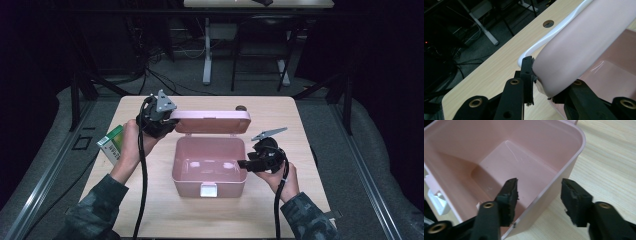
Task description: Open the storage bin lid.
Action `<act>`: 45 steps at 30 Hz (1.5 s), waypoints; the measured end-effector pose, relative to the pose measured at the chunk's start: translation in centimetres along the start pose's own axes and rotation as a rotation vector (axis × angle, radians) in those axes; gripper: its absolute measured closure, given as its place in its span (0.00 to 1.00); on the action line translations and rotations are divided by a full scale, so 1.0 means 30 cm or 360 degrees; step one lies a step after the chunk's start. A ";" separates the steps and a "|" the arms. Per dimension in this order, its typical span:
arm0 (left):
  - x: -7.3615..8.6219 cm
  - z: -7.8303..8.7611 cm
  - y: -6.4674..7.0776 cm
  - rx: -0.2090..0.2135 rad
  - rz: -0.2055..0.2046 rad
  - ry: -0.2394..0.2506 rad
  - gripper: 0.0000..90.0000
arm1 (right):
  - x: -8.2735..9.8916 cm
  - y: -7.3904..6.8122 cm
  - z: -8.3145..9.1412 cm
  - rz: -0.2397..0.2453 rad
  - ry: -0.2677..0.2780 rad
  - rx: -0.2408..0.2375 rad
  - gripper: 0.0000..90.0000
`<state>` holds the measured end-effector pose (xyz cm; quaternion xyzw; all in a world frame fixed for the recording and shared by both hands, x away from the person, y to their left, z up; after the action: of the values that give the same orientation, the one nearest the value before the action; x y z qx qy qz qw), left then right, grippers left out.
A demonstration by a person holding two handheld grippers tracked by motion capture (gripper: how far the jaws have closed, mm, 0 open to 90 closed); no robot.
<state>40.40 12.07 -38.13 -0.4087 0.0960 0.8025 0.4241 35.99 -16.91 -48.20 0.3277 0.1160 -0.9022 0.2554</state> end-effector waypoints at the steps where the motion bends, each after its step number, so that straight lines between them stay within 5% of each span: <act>1: -0.001 -0.001 -0.002 0.0002 0.0002 0.0000 0.84 | 0.003 -0.002 -0.003 0.0005 -0.0010 0.0001 0.59; 4: -0.006 -0.005 -0.009 0.0008 0.0007 -0.0006 0.84 | 0.017 -0.008 -0.017 0.0023 -0.0024 0.0011 0.64; 45: -0.047 -0.073 -0.131 0.0178 0.0101 -0.0014 0.84 | 0.032 -0.016 -0.026 0.0003 0.0020 0.0040 0.65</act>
<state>45.07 12.55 -37.75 -0.3775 0.1517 0.8106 0.4212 35.53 -16.59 -49.38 0.3365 0.1060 -0.9013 0.2515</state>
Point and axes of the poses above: each handheld gripper's, and its own axes: z roughly backward along the jaws, x roughly out of its underside, y roughly to its right, the point moved 3 cm from there along -z, roughly forward along the jaws, and after that the axes turned 10 degrees about x, right-handed, at the moved point
